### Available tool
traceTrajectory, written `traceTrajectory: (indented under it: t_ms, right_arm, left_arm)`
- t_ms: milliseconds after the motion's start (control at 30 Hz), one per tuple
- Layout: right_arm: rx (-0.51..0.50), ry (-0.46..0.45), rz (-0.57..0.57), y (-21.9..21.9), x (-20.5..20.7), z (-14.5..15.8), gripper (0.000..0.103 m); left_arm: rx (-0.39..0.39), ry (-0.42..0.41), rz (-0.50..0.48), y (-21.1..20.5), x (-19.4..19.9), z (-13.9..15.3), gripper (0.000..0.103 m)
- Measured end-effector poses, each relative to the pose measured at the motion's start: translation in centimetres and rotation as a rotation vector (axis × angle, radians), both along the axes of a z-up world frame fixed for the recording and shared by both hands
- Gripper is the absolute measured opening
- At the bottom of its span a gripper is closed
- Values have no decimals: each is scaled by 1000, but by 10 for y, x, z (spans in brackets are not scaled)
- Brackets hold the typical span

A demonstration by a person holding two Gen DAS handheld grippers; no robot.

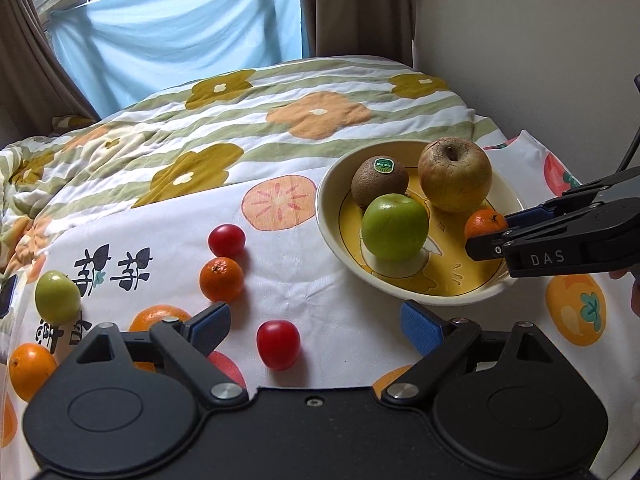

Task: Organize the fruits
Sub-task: 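Release the green apple into the bowl with the left gripper while the right gripper releases the tangerine there, then withdraw both open grippers from the bowl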

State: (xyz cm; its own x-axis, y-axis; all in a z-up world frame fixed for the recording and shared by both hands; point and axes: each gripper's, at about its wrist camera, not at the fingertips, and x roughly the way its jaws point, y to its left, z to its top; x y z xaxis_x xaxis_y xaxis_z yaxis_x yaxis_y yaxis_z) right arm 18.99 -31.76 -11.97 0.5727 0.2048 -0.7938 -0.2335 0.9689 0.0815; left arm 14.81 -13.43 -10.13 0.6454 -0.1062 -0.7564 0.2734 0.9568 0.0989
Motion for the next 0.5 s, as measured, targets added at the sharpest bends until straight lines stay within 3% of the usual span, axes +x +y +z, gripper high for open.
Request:
traceTrajectory:
  t_ms: [133,200,267,500]
  right_arm:
    - [-7,-22,10,2,-3,1,57]
    - [-19,-40,9,1,-6,3,90]
    - [-29,-69,-21,-3,-11,7,103]
    - [-22,-85,-69,-17,-22,17,103]
  left_arm:
    - [9,-5,4,1,-3,1,94]
    - [7,-9,5,2,-4,3,94]
    - [6,-13,7,1,-6,5,94]
    - [6,-26,7,-2,-15,11,94]
